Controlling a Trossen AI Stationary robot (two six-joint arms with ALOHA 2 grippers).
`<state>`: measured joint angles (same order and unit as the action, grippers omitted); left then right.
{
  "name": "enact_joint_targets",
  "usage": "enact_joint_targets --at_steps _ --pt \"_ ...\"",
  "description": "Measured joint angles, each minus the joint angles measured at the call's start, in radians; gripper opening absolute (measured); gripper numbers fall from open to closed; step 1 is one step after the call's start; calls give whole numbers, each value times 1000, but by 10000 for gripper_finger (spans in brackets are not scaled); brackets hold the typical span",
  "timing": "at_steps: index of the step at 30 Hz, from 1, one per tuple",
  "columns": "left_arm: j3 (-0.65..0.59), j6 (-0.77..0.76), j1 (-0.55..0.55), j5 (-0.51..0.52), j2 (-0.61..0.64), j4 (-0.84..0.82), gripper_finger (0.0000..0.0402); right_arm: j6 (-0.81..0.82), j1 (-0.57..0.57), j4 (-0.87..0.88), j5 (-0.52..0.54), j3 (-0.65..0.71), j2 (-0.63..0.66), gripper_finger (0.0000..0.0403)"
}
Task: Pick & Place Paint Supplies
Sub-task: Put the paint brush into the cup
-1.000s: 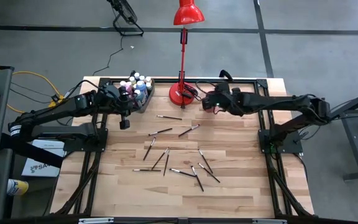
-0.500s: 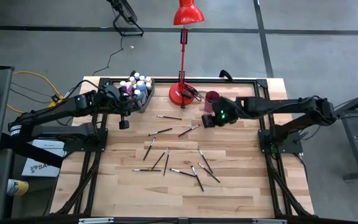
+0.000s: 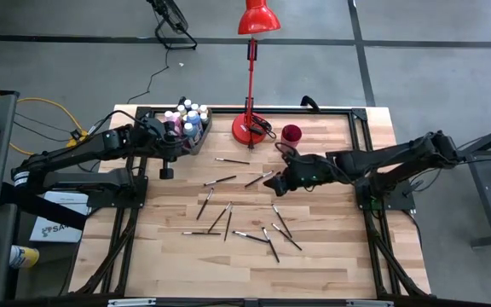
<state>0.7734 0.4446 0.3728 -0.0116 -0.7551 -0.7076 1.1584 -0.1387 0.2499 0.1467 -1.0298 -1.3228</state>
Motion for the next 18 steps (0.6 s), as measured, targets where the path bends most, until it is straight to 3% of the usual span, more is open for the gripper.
enact_joint_targets --at_steps 4,8,13,18 --pt "0 0 0 -1 0 -4 0 -2 -27 -50 40 -1 0 65" --pt "-15 0 0 -37 33 16 0 -30 -43 22 64 -65 -14 46" --pt "-92 -22 0 -127 148 97 0 -89 -45 260 66 -247 -89 24" --pt "-148 -34 0 -290 301 234 0 -5 -23 559 54 -392 -220 7"
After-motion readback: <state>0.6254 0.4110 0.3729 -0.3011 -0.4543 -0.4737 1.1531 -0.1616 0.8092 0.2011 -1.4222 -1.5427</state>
